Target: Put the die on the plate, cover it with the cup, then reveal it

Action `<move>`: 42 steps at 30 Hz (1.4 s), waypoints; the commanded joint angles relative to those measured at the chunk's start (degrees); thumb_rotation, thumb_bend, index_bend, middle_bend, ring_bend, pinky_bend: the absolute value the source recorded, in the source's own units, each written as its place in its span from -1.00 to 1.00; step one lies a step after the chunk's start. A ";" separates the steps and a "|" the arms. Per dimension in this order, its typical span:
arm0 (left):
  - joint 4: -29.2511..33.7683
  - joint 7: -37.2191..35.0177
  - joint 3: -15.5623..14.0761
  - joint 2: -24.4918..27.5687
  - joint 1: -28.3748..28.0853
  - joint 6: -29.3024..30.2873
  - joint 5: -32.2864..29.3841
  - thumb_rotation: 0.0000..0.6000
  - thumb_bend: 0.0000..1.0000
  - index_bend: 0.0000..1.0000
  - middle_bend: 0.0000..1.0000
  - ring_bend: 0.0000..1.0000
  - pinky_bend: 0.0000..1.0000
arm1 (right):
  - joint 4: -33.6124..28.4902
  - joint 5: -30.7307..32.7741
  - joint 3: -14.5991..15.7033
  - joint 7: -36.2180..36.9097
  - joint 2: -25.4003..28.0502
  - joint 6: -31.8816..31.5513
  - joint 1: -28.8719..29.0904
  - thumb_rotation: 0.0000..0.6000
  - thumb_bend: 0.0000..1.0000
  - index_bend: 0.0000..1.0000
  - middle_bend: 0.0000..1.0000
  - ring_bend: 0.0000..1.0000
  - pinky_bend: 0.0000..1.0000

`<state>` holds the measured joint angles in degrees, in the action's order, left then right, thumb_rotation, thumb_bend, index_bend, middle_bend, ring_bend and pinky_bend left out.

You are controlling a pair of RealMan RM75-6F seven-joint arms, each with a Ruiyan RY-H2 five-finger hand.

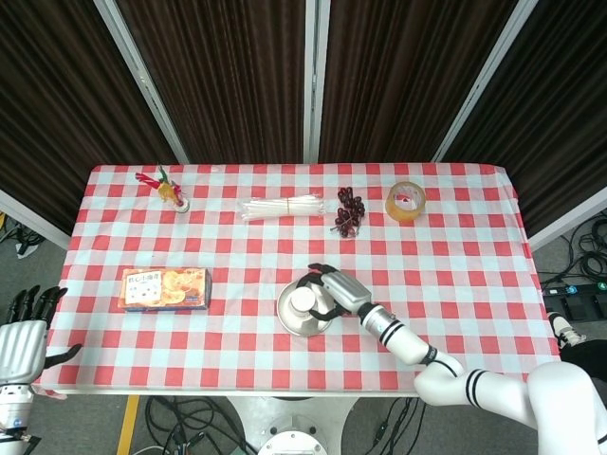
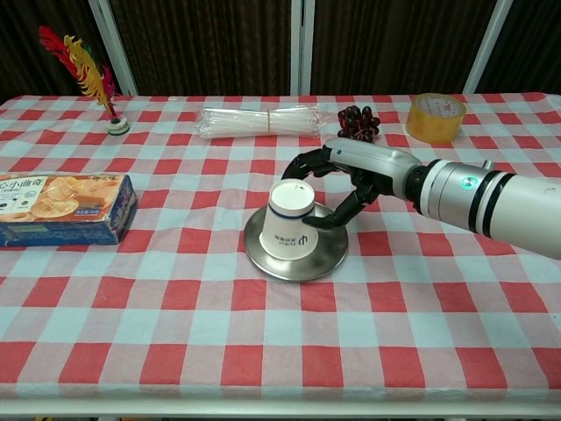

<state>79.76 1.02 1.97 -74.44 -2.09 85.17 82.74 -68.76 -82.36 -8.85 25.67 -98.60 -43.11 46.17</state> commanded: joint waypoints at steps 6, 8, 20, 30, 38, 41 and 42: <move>-0.04 0.19 -0.02 -0.05 0.18 0.00 -0.12 1.00 -1.00 -0.72 -0.74 -0.96 -0.96 | -2.67 -2.66 2.17 2.43 1.42 -1.76 -0.19 1.00 -0.35 0.08 -0.44 -0.88 -0.83; 0.00 0.25 0.00 -0.08 0.15 -0.08 -0.15 1.00 -1.00 -0.71 -0.74 -0.96 -0.96 | -2.79 -3.34 2.77 2.65 1.97 -2.02 -0.13 1.00 -0.35 0.08 -0.44 -0.88 -0.83; 0.03 0.60 0.15 -0.11 0.02 -0.45 -0.33 1.00 -1.00 -0.71 -0.74 -0.96 -0.96 | -2.07 -3.29 3.10 4.61 2.23 -2.18 0.40 1.00 -0.35 0.07 -0.44 -0.88 -0.84; 0.13 0.61 0.11 -0.06 0.23 -0.37 -0.48 1.00 -1.00 -0.71 -0.74 -0.96 -0.96 | 2.57 0.56 0.62 3.08 0.23 -1.39 1.37 1.00 -0.35 0.06 -0.45 -0.88 -0.84; 0.03 0.73 0.08 -0.12 0.19 -0.34 -0.25 1.00 -1.00 -0.71 -0.74 -0.96 -0.96 | -2.85 -5.42 4.87 7.01 3.64 -2.80 1.33 1.00 -0.35 0.05 -0.45 -0.88 -0.84; 0.00 0.73 0.12 -0.16 0.18 -0.34 -0.26 1.00 -1.00 -0.71 -0.74 -0.96 -0.96 | 0.06 -2.91 3.32 6.05 2.25 -1.96 1.71 1.00 -0.35 0.05 -0.45 -0.88 -0.84; 0.03 0.69 0.15 -0.18 0.18 -0.39 -0.35 1.00 -1.00 -0.72 -0.74 -0.96 -0.96 | 1.24 -1.99 2.74 5.70 1.64 -1.64 1.87 1.00 -0.35 0.05 -0.45 -0.88 -0.84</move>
<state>79.78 1.72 2.10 -74.62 -1.91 84.79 82.40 -70.23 -86.83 -4.70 32.03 -95.78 -45.38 47.63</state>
